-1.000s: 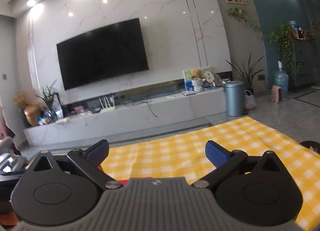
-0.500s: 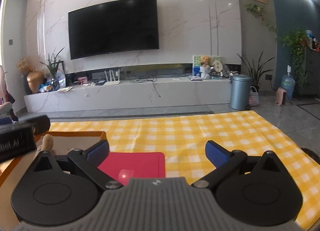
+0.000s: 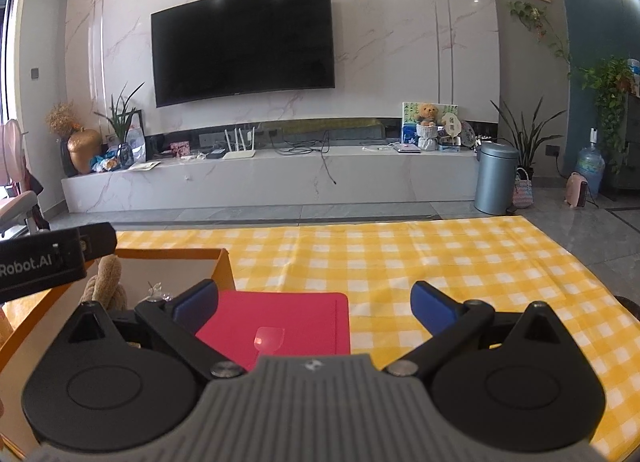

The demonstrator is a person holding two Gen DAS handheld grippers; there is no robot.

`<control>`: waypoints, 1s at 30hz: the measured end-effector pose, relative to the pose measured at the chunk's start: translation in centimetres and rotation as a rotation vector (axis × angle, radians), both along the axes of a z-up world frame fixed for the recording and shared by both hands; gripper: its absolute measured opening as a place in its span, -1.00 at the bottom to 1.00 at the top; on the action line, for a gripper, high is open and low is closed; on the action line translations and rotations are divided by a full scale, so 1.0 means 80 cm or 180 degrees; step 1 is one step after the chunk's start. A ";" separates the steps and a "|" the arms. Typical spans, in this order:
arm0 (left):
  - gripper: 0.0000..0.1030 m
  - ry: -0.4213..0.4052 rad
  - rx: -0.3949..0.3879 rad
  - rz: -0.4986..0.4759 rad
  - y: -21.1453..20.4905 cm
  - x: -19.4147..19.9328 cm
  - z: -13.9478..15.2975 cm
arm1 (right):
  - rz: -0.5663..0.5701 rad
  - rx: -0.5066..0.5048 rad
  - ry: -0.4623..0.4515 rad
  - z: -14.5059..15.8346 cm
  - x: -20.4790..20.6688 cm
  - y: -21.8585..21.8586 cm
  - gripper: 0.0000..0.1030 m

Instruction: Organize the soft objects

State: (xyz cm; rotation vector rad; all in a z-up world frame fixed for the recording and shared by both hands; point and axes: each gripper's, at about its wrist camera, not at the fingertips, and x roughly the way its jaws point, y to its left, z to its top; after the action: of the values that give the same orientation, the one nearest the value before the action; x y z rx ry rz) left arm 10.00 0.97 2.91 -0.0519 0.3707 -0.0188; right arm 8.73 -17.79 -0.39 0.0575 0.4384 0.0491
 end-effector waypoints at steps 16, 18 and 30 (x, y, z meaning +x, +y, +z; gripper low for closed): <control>0.93 0.0124 0.0035 -0.0112 -0.009 -0.002 -0.008 | 0.0054 -0.0037 0.0025 -0.001 0.002 0.004 0.95; 0.93 0.0124 0.0033 -0.0114 -0.009 -0.002 -0.008 | 0.0058 -0.0024 0.0035 -0.001 0.002 0.003 0.95; 0.93 0.0083 0.0073 -0.0099 -0.016 -0.005 -0.006 | 0.0059 -0.0038 0.0027 -0.002 0.002 0.004 0.95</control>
State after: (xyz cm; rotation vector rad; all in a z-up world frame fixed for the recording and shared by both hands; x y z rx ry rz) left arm 9.57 -0.29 2.41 -0.0236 0.3976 -0.0447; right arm 8.92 -17.46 -0.55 0.0418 0.4477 0.0646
